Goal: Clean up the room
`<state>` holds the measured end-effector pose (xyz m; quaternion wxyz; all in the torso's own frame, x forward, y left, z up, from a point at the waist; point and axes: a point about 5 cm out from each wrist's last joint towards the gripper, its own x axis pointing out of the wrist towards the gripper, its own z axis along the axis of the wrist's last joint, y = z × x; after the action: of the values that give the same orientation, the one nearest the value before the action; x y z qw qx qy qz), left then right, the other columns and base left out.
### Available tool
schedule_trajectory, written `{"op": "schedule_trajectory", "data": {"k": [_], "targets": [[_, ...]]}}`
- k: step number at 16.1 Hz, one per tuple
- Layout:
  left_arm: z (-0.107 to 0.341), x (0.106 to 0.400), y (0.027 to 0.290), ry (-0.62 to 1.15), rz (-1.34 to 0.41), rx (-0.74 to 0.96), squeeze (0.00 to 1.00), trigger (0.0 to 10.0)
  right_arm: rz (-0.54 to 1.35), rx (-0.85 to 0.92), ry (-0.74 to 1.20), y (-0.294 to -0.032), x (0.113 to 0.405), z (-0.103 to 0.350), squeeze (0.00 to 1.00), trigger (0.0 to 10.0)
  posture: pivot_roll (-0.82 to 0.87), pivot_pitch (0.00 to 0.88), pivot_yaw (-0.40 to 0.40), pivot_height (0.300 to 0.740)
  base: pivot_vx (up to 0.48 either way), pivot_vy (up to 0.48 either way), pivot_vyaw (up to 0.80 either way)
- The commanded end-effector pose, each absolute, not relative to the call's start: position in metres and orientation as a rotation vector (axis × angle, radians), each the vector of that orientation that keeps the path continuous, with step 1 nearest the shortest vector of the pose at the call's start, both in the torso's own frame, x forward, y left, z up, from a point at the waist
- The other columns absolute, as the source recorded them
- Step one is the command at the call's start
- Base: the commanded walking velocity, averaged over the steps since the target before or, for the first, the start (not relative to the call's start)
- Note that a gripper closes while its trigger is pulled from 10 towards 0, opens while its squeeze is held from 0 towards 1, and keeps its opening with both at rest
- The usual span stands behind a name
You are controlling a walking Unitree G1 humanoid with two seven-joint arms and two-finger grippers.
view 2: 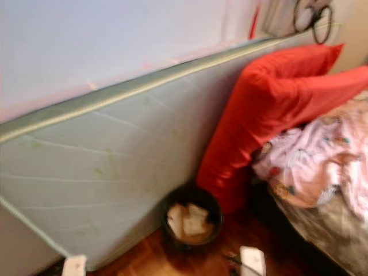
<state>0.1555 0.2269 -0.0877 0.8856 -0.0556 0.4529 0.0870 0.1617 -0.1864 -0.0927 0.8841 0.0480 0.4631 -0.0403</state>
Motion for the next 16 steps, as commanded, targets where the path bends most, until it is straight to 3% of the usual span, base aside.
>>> {"op": "schedule_trajectory", "data": {"k": [1,16], "targets": [[-0.074,0.1968,0.2097,0.947,0.023,0.008,0.0,10.0,-0.178,0.247,0.953,-0.2029,0.1686,-0.0882,0.0,10.0,0.0,0.0,0.022,0.74,0.0,-0.27,0.0],[-0.0762,0.1926,0.2087,0.955,0.012,0.006,0.0,10.0,-0.17,0.243,0.952,-0.2022,0.1651,-0.0895,0.0,10.0,0.0,0.0,0.024,0.74,0.0,-0.269,0.0]]}}
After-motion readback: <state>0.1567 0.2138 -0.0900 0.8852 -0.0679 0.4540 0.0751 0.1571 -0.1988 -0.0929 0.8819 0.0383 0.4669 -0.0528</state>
